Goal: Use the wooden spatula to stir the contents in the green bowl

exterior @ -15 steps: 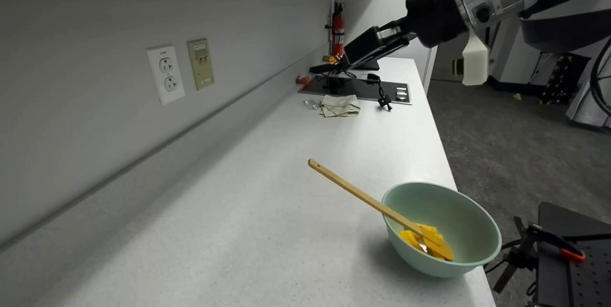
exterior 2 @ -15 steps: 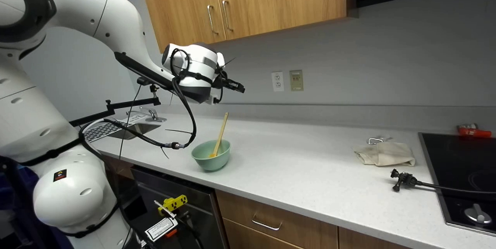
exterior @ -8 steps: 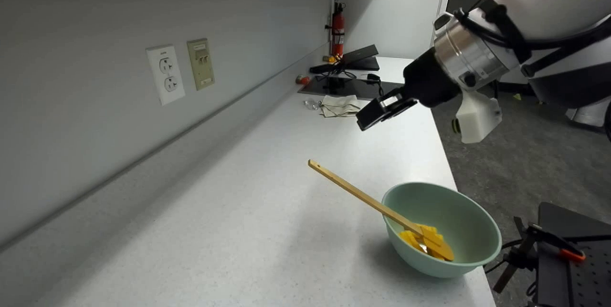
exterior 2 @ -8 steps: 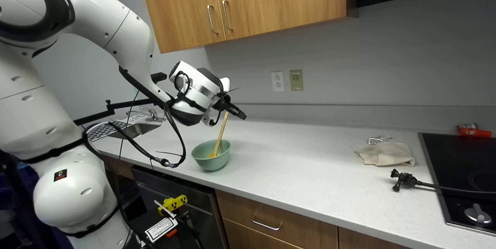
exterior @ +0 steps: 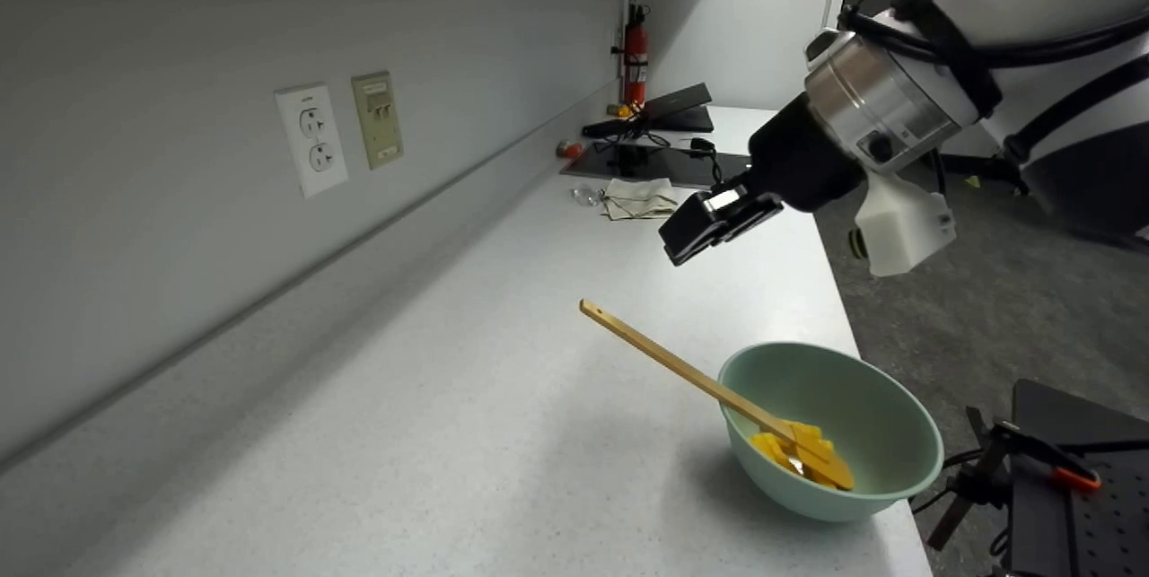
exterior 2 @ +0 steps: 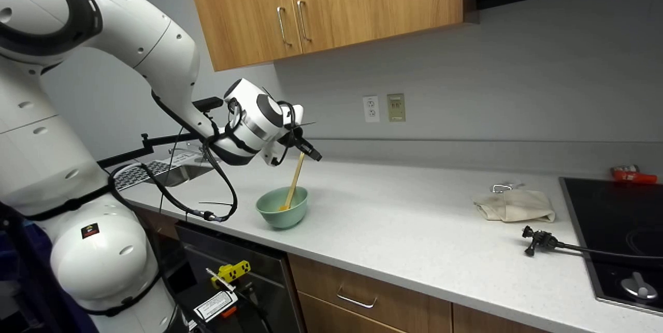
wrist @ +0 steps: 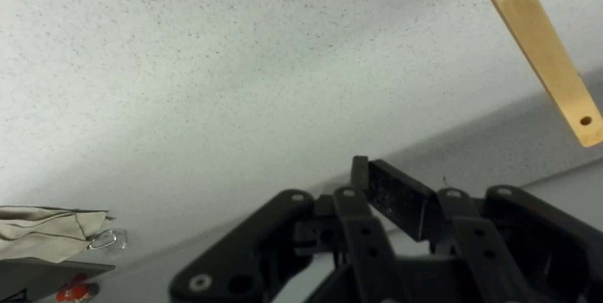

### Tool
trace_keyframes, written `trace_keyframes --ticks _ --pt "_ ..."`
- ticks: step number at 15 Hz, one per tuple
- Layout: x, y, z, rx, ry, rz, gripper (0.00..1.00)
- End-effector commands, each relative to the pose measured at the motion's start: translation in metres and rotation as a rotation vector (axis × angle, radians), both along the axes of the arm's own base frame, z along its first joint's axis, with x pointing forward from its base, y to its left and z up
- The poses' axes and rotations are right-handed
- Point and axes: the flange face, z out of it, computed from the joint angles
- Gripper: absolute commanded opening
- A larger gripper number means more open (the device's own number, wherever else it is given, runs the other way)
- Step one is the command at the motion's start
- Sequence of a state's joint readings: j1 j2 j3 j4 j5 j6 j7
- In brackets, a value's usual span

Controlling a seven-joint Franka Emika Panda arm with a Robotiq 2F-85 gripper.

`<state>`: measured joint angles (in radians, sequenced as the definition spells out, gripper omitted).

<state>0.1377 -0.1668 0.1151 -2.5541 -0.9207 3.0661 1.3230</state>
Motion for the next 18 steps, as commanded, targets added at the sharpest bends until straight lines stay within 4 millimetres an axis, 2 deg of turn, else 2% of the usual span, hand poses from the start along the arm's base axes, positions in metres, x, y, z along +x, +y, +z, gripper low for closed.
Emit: trace_keyframes --ticks 1,6,10,11,12,16,17,18 --pt "-0.009 0.007 0.018 -0.006 0.028 -0.009 0.02" --pt "-0.016 0.010 0.057 -0.025 0.042 -0.024 0.02" --pt "-0.014 0.005 0.074 -0.041 0.072 -0.047 0.02" --pt "-0.013 0.004 0.076 -0.039 0.087 -0.054 0.34" --pt "-0.012 0.002 0.078 -0.042 0.097 -0.061 0.35" --pt "-0.012 -0.004 0.082 -0.056 0.150 -0.087 0.64" --pt "-0.009 0.001 0.073 -0.038 0.131 -0.078 0.46" --pt "-0.009 -0.001 0.073 -0.043 0.140 -0.084 0.55"
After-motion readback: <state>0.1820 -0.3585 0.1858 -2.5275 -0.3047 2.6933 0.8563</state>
